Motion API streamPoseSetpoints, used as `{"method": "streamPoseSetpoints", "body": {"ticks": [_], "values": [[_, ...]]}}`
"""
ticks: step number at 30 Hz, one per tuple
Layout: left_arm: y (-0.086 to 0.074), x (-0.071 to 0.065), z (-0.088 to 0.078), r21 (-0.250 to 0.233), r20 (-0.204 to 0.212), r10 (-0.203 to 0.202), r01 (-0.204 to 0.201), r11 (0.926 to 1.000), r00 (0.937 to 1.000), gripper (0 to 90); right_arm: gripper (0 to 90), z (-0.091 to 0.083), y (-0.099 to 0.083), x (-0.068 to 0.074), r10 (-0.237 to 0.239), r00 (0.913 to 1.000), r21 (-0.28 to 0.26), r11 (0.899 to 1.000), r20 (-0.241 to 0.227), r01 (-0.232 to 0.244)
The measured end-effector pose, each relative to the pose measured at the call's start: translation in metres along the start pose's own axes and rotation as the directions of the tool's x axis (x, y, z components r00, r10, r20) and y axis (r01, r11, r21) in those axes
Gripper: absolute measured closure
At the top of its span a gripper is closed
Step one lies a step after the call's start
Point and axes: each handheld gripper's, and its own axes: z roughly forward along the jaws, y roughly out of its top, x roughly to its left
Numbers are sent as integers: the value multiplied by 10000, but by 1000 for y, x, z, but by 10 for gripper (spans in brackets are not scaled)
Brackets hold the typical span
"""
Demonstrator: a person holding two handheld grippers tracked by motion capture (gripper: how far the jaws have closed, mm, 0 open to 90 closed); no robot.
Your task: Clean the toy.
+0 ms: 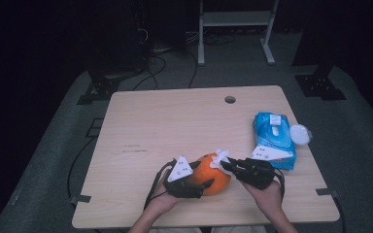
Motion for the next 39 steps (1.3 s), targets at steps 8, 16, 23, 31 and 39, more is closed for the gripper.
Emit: {"method": "streamPoseSetpoints", "body": {"ticks": [8,16,23,31,39], "values": [[7,-3,-8,-256,-115,-9,6,9997,9999,392,776,4,7,17,-833,9964,6,9965,162,833],[10,-6,-7,-262,-181,178,-182,9995,9997,411,775,1,4,14,-572,9983,-13,9984,147,572],[8,-4,-6,-277,180,75,-70,9996,9998,259,775,6,3,11,-685,9973,138,9976,251,682],[1,-4,0,155,-388,429,-423,9990,9983,372,773,7,1,13,-582,9981,191,9981,201,578],[12,-1,-15,-412,30,343,-342,9986,9994,481,774,1,-1,-7,-43,9980,76,10000,628,38]]}}
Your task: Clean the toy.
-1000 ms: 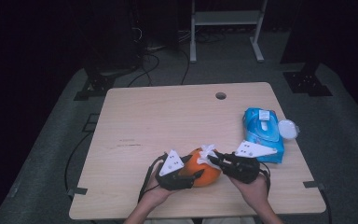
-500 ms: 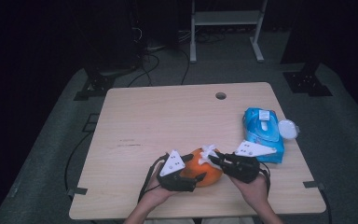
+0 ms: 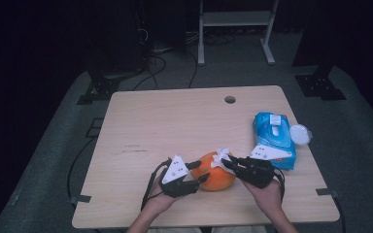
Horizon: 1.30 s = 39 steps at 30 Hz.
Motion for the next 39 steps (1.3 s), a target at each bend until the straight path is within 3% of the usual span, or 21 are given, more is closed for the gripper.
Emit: {"method": "streamPoseSetpoints", "body": {"ticks": [2,4,7,9,14,18,20,23,25,27,28,30,32,34,36,39], "values": [[-4,-2,8,471,-118,61,-56,9989,9999,337,774,0,-3,-5,380,9991,-22,9993,-161,-380],[-10,-3,18,842,-296,122,-96,9964,9995,213,775,2,-2,-3,194,9997,48,9998,-165,-193],[-16,-2,26,916,-466,16,27,9958,9989,124,774,4,-2,1,96,9997,139,9999,-230,-92],[-16,0,28,906,-353,69,-37,9959,9994,142,774,5,-3,2,13,9999,199,9998,-169,-9],[-11,-1,20,1088,-328,341,-303,9936,9989,365,773,4,0,8,51,9992,90,9999,-397,-47],[-1,-1,4,1043,-475,744,-691,9921,9961,392,773,6,5,24,-400,9961,50,9992,-781,405],[1,-1,-1,1151,-492,923,-861,9896,9945,393,773,10,4,28,-677,9953,173,9975,-693,690],[-4,0,1,1260,-309,865,-820,9886,9958,396,774,11,1,16,-382,9983,230,9990,-431,392],[-3,-1,2,1353,-75,959,-940,9863,9954,386,774,10,-5,1,-150,9998,413,9990,118,145],[-2,-1,2,1166,221,763,-784,9901,9968,340,773,8,-12,-13,529,9985,467,9975,136,-535],[-2,0,2,1007,276,500,-525,9935,9984,292,773,8,-13,-15,625,9980,513,9967,101,-630],[0,7,-1,564,343,-290,270,9980,9990,249,773,8,-12,-11,465,9989,539,9975,-11,-464],[-1,14,-3,469,349,-777,760,9960,9964,249,774,10,-10,-4,399,9981,490,9981,-465,-376],[-5,16,-1,860,512,-1004,958,9917,9936,257,773,12,-7,7,166,9963,520,9986,-846,-123],[-10,16,2,1068,1031,-1273,1163,9875,9865,294,772,13,-3,17,-309,9947,560,9978,-978,365],[-8,10,2,1258,1380,-961,788,9889,9858,300,772,13,-3,14,-240,9970,560,9980,-739,282]]}}
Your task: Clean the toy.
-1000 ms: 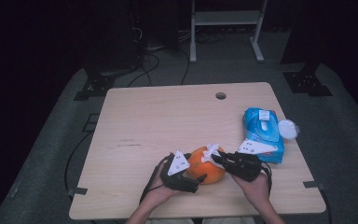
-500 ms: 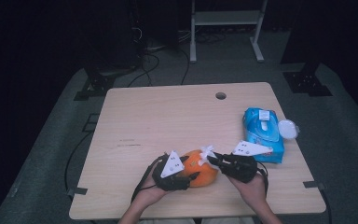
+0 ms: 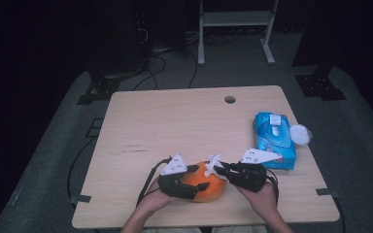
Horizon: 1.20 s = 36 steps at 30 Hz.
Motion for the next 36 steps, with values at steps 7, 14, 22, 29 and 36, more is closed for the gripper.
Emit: {"method": "streamPoseSetpoints", "body": {"ticks": [7,14,22,29,36], "values": [[-1,15,1,113,-496,-1393,1400,9901,9890,113,773,1,-6,-12,381,9991,141,9992,192,-383],[6,-1,0,235,-1109,196,-171,9996,9936,392,773,1,-5,-9,498,9987,39,9987,135,-499],[5,-7,3,734,-1505,1482,-1384,9876,9774,300,772,7,-7,-6,371,9993,81,9993,26,-371],[8,0,-9,-50,-792,612,-618,9981,9950,302,772,7,-15,-24,1183,9927,94,9929,224,-1185],[-1,1,2,682,-1326,612,-524,9963,9893,262,772,14,-8,10,-52,9987,333,9994,-513,70]]}}
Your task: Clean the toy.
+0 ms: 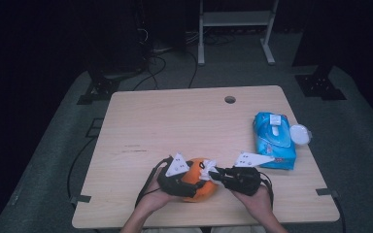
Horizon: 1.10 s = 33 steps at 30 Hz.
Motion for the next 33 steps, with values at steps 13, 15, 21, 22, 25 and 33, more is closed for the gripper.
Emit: {"method": "streamPoseSetpoints", "body": {"ticks": [13,15,21,22,25,33], "values": [[0,-3,4,27,-181,207,-207,9998,9996,240,774,-5,-2,-8,116,9968,54,9999,790,-121],[1,-6,4,232,194,509,-513,9984,9985,258,773,-2,2,2,-212,9980,6,9998,589,212],[1,-14,5,312,749,1175,-1201,9923,9902,264,769,-2,1,-8,-4,9966,-56,10000,829,9],[1,-14,5,317,768,1224,-1251,9916,9895,264,769,-4,-1,-13,172,9951,-38,9998,971,-170],[3,-12,3,158,747,974,-989,9950,9924,263,768,-8,-8,-25,631,9925,20,9980,1045,-637],[3,-4,6,-193,223,-165,170,9997,9996,182,768,-7,-4,-12,254,9971,28,9997,719,-257]]}}
